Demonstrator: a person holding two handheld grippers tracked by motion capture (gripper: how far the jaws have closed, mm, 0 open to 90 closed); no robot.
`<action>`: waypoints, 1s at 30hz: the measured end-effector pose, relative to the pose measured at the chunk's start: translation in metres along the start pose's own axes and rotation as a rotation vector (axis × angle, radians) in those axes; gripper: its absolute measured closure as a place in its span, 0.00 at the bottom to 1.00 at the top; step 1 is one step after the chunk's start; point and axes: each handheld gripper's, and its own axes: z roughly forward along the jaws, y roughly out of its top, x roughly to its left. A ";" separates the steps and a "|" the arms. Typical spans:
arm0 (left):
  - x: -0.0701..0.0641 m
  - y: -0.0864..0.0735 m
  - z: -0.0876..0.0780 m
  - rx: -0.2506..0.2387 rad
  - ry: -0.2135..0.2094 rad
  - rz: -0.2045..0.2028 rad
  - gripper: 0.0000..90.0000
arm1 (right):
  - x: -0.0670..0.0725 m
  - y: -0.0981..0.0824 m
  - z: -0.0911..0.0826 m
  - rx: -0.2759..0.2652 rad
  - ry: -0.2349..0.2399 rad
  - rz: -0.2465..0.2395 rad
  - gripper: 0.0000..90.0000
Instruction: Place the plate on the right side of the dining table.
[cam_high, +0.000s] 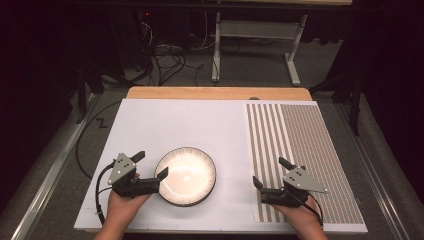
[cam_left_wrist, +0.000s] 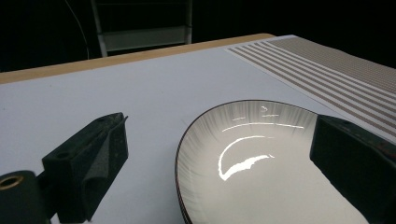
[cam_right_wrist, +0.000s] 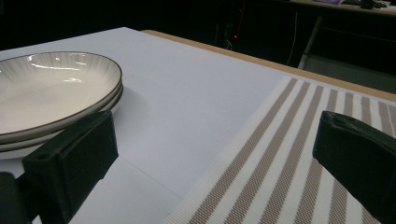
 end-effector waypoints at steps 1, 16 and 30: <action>0.000 0.000 0.000 -0.002 -0.003 0.002 0.07 | 0.002 0.002 0.002 -0.003 0.007 0.002 0.01; -0.002 0.000 -0.004 -0.046 0.000 0.020 0.03 | 0.023 0.026 0.029 0.019 0.086 -0.027 0.01; 0.000 -0.003 -0.002 -0.045 -0.010 0.000 0.03 | 0.045 0.048 0.060 0.033 0.127 -0.033 0.04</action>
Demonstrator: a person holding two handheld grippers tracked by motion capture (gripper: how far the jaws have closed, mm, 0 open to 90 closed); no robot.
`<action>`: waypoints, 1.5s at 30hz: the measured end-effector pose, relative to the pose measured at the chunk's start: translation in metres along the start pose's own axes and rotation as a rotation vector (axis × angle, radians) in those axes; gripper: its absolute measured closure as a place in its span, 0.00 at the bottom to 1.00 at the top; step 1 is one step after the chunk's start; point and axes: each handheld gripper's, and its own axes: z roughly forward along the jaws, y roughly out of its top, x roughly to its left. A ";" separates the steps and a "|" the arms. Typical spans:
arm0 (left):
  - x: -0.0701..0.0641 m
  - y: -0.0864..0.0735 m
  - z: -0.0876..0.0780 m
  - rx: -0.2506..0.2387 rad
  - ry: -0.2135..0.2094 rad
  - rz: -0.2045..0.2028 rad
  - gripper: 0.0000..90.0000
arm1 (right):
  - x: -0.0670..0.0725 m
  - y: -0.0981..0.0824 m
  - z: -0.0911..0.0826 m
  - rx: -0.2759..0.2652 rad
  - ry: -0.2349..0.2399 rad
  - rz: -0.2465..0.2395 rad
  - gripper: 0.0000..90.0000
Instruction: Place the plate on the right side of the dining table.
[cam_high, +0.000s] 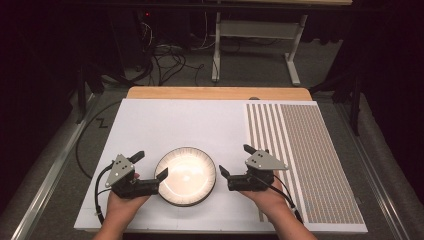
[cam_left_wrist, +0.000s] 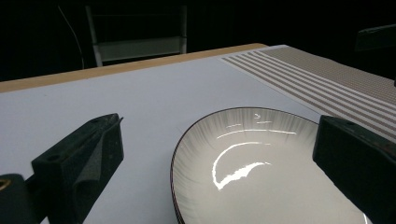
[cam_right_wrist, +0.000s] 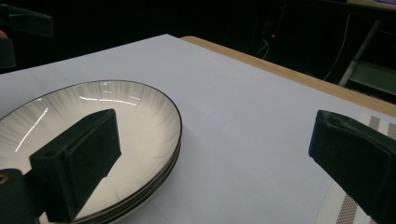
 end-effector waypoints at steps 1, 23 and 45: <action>0.000 0.000 0.000 -0.001 0.003 0.002 0.03 | 0.001 0.001 0.002 0.003 0.000 0.002 0.04; -0.003 -0.001 0.003 -0.001 -0.010 0.014 0.02 | 0.013 0.002 0.029 0.046 0.079 0.009 0.18; -0.006 0.002 0.002 -0.019 -0.023 0.013 0.01 | 0.005 -0.009 0.019 0.063 0.141 0.055 0.60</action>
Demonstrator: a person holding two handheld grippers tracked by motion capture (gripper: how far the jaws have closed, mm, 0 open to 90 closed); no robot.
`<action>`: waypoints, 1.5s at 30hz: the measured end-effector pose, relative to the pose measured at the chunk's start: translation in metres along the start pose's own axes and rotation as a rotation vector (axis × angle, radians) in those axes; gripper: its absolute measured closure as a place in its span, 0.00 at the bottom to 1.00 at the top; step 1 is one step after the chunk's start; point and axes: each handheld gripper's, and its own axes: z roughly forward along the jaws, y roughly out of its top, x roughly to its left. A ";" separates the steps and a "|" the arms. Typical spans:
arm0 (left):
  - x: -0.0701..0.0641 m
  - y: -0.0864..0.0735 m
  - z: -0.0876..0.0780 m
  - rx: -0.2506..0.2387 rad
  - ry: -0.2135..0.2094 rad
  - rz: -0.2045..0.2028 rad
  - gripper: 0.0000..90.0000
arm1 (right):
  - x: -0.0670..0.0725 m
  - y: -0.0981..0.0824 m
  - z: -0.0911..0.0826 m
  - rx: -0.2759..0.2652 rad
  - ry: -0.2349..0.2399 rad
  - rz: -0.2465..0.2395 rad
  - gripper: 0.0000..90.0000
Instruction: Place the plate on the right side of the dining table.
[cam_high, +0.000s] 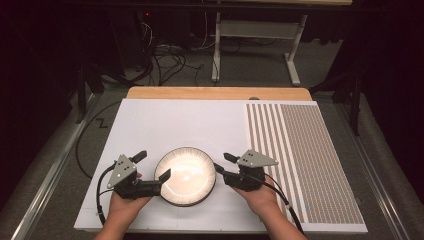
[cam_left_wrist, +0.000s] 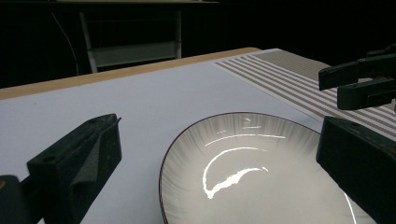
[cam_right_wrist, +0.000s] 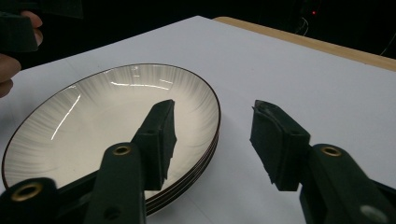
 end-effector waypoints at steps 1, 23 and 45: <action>0.000 0.000 0.000 -0.001 0.000 0.000 0.01 | 0.000 0.000 0.000 0.004 0.001 -0.006 0.62; -0.002 -0.001 0.001 0.000 -0.013 0.005 0.01 | 0.001 -0.003 0.005 0.112 0.029 -0.023 1.00; -0.001 0.001 -0.002 -0.011 -0.022 -0.004 0.01 | 0.010 0.000 0.012 0.202 0.048 -0.095 1.00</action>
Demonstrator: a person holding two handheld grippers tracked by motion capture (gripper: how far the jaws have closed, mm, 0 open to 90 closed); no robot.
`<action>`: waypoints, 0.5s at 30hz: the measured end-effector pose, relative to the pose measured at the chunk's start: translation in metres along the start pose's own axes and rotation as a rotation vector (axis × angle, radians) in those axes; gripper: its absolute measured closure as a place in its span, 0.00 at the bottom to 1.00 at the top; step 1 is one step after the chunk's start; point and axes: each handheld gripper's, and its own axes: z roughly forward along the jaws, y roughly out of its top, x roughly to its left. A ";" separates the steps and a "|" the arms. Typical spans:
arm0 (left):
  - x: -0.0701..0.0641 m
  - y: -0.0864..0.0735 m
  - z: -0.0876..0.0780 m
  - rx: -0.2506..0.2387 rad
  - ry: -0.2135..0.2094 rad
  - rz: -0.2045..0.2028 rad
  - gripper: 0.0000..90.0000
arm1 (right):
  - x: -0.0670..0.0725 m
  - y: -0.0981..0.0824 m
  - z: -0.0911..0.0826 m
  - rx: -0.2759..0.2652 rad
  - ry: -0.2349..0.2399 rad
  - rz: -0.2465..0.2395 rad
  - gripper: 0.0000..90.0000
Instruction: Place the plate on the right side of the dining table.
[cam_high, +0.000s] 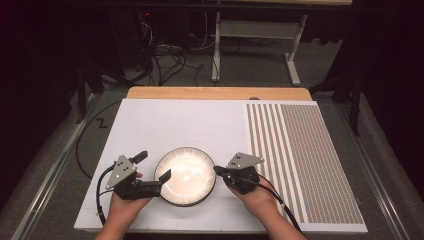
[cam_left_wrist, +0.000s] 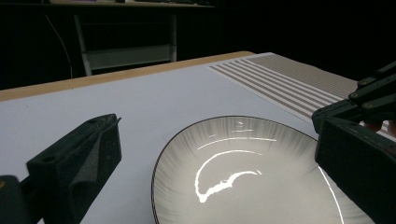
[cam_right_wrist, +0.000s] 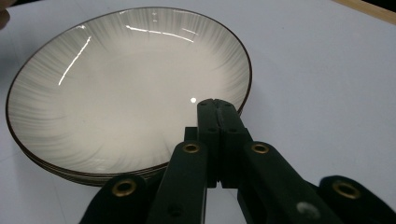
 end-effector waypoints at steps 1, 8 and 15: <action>0.000 0.000 0.000 -0.001 -0.001 0.000 0.01 | 0.000 0.000 0.001 0.009 -0.003 -0.007 1.00; -0.001 0.000 0.001 -0.006 -0.001 -0.001 0.01 | 0.000 -0.001 0.002 0.027 -0.013 -0.018 1.00; -0.002 0.000 0.000 -0.011 0.001 -0.005 0.01 | 0.000 0.000 0.003 0.033 -0.013 -0.032 1.00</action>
